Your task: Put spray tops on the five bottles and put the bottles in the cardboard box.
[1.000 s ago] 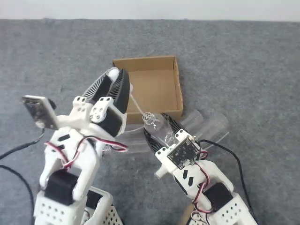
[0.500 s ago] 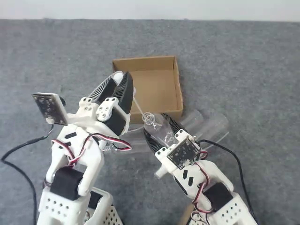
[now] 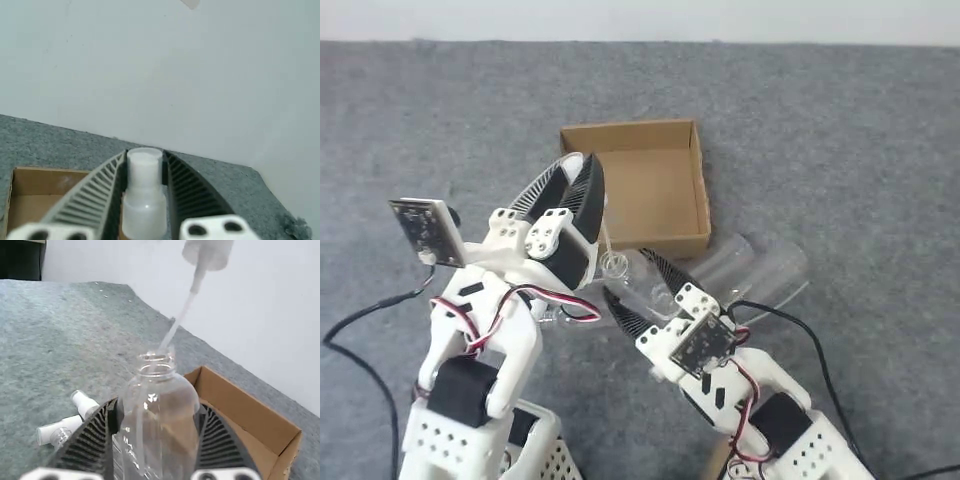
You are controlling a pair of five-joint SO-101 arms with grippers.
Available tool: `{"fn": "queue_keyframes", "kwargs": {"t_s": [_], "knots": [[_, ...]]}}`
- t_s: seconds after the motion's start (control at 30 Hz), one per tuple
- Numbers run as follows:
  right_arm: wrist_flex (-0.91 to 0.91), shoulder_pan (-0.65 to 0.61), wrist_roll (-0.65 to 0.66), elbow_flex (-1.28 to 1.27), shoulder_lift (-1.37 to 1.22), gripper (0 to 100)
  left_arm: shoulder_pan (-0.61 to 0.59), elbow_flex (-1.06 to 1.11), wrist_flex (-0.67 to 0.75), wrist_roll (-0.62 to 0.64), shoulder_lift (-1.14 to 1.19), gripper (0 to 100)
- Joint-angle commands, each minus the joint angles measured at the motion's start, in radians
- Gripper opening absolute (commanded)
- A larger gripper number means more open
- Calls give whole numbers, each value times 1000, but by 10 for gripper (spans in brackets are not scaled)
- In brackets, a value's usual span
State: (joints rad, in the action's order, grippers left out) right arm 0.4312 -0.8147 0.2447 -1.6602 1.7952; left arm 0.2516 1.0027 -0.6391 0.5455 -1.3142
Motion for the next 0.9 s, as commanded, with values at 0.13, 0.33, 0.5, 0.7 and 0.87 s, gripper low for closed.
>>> {"fn": "queue_keyframes", "kwargs": {"t_s": [0.13, 0.33, 0.5, 0.7, 0.87], "knots": [[-42, -19, 9, -9, 19, 33, 5, -8, 8, -14, -17, 34], [-44, -19, 9, -9, 19, 33, 69, -13, -29, -18, -15, 68], [-44, -18, 9, -9, 19, 33, 126, -10, -48, -115, -18, 70], [-44, 39, 9, -9, 19, 33, 126, -16, -81, -140, -18, 122], [-44, 62, 9, -5, 19, 33, 129, -16, -100, -166, -18, 130]]}}
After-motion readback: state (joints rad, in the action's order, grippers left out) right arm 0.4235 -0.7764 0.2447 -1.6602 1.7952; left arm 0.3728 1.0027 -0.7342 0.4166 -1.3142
